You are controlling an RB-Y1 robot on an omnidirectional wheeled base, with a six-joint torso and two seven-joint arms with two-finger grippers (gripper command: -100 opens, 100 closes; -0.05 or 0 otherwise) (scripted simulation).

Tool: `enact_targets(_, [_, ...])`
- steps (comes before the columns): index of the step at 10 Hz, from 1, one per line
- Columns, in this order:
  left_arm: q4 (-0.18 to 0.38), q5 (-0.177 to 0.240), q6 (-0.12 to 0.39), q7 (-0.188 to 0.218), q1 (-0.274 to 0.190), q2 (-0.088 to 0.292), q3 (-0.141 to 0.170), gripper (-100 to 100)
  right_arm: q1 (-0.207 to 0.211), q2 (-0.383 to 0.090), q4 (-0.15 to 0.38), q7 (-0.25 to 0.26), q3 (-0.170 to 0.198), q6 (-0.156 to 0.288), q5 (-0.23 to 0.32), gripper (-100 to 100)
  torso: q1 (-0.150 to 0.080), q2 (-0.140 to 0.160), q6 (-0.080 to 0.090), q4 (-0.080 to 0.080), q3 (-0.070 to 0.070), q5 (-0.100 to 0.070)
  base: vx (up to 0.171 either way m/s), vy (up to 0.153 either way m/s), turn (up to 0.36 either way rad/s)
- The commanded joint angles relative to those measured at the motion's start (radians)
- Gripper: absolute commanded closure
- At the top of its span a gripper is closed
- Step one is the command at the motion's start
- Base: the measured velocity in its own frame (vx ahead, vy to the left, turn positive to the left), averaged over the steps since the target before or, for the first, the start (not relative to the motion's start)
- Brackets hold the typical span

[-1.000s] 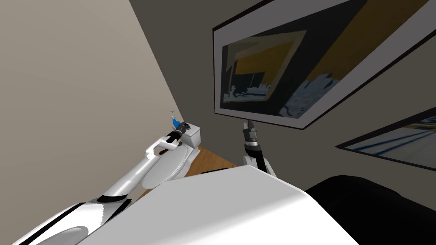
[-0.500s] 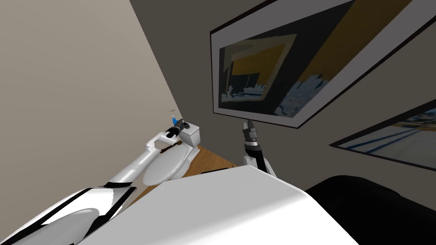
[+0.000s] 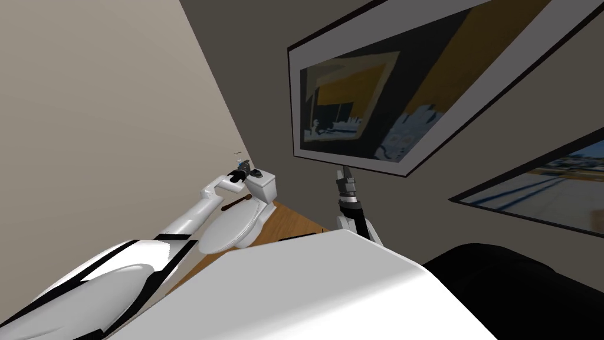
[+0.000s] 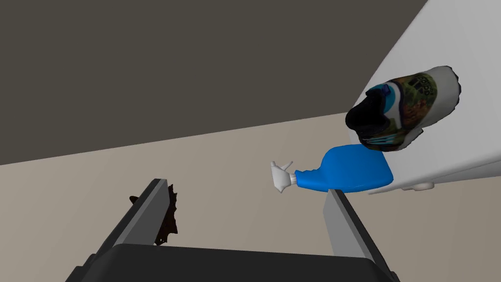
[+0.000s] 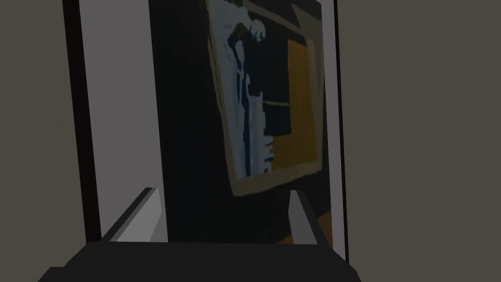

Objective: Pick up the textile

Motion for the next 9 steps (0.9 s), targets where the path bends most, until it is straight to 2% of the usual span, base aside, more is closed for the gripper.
enact_targets(1, [0.050, 0.020, 0.023, 0.004, -0.050, 0.029, 0.004, -100, 0.000, 0.000, 0.000, 0.000, 0.000, 0.000, 0.000, 0, 0.000, 0.000, 0.000, 0.000, 0.000, 0.000, -0.050, -0.062, 0.021])
enact_targets(4, [0.125, 0.027, 0.034, 0.004, -0.130, 0.035, 0.006, -100, 0.000, 0.000, 0.000, 0.000, 0.000, 0.000, 0.000, 0, 0.002, 0.000, 0.000, 0.000, 0.000, 0.000, -0.022, -0.031, 0.011])
enact_targets(5, [0.136, 0.027, 0.034, 0.004, -0.130, 0.035, 0.006, -100, 0.000, 0.000, 0.000, 0.000, 0.000, 0.000, 0.000, 0, 0.002, -0.001, 0.000, 0.000, -0.001, 0.000, 0.000, 0.000, 0.000])
enact_targets(6, [0.172, 0.035, 0.045, 0.003, -0.177, 0.040, 0.009, -100, 0.000, 0.000, 0.000, 0.000, 0.000, 0.000, 0.000, 0, 0.003, -0.002, 0.000, -0.001, -0.001, 0.001, -0.009, -0.009, 0.019])
enact_targets(7, [0.192, 0.035, 0.045, 0.003, -0.181, 0.040, 0.009, -100, 0.000, 0.000, 0.000, 0.000, 0.000, 0.000, 0.000, 0, 0.003, -0.002, 0.000, 0.000, -0.001, 0.001, 0.000, 0.000, 0.000])
enact_targets(8, [0.225, 0.043, 0.057, 0.001, -0.221, 0.043, 0.012, -100, 0.000, 0.000, 0.000, 0.000, 0.000, 0.000, 0.000, 0, 0.003, -0.002, 0.000, -0.001, -0.001, 0.001, -0.003, -0.005, 0.010])
enact_targets(9, [0.247, 0.043, 0.057, 0.001, -0.229, 0.043, 0.012, -100, 0.000, 0.000, 0.000, 0.000, 0.000, 0.000, 0.000, 0, 0.003, -0.002, 0.000, -0.001, -0.001, 0.001, 0.000, 0.000, 0.000])
